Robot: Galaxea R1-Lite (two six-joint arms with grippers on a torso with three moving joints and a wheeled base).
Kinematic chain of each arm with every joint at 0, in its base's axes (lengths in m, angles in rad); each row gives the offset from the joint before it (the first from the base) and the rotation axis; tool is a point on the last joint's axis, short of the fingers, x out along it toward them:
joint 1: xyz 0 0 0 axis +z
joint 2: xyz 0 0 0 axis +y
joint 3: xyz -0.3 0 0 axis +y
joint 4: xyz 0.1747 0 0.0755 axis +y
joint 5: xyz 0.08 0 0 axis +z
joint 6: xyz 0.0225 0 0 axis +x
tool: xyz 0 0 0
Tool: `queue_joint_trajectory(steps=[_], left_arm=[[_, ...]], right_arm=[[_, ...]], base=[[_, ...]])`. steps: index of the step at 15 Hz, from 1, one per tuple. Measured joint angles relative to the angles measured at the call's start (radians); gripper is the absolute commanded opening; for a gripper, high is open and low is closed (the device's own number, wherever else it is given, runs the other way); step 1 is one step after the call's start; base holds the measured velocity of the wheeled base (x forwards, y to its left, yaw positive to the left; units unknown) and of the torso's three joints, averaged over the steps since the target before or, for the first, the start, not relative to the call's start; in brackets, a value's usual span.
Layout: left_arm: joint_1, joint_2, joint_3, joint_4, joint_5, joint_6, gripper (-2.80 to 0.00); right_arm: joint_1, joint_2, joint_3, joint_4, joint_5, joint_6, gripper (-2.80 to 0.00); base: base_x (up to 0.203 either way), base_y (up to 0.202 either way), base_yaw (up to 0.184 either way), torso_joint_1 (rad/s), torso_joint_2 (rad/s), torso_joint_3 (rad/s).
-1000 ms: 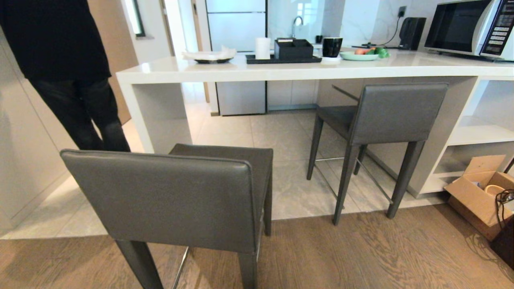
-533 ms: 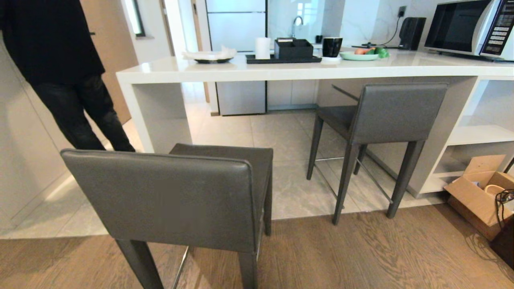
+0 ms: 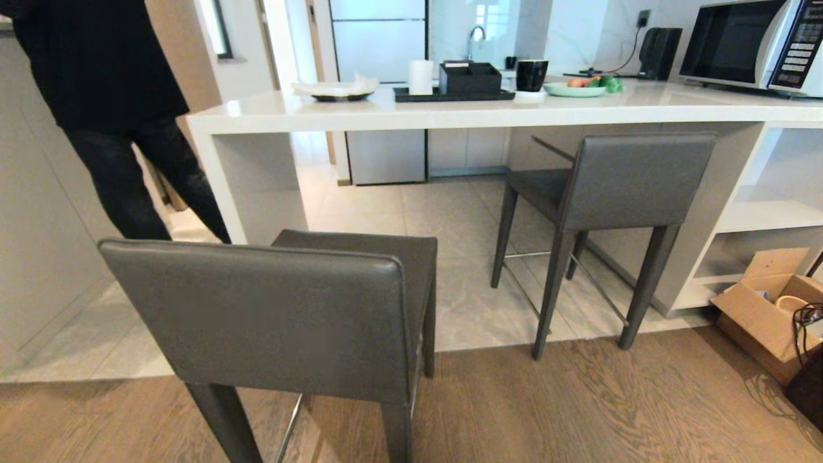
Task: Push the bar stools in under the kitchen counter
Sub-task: Push the gray chair back under the dining table
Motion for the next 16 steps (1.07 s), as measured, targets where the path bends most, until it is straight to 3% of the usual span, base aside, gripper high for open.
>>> queue_joint_trajectory(steps=[5,7,10,12,14,16], left_arm=[[-0.024,0.441,-0.123,-0.288,-0.049,-0.002,-2.80],[0.049,0.551,-0.187,-0.333,-0.121,0.007,-2.80],[0.360,0.666,-0.283,-0.345,-0.321,0.012,-2.80],[0.636,0.721,-0.330,-0.348,-0.544,0.017,-2.80],[0.888,0.766,-0.359,-0.351,-0.813,0.025,-2.80],[1.020,0.818,-0.366,-0.355,-1.052,0.055,-2.80]], right_arm=[[-0.007,0.369,-0.178,-0.196,0.001,0.039,-2.80],[0.017,0.544,-0.234,-0.328,-0.007,0.041,-2.80],[0.216,0.748,-0.318,-0.472,-0.097,0.018,-2.80],[0.349,0.857,-0.352,-0.523,-0.204,-0.012,-2.80],[0.466,0.933,-0.368,-0.549,-0.255,-0.036,-2.80],[0.583,0.997,-0.383,-0.535,-0.262,-0.041,-2.80]], base=[[0.000,0.000,0.000,0.000,0.00,0.000],[0.000,0.000,0.000,0.000,0.00,0.000],[0.000,0.000,0.000,0.000,0.00,0.000],[0.000,0.000,0.000,0.000,0.00,0.000],[0.000,0.000,0.000,0.000,0.00,0.000],[0.000,0.000,0.000,0.000,0.00,0.000]])
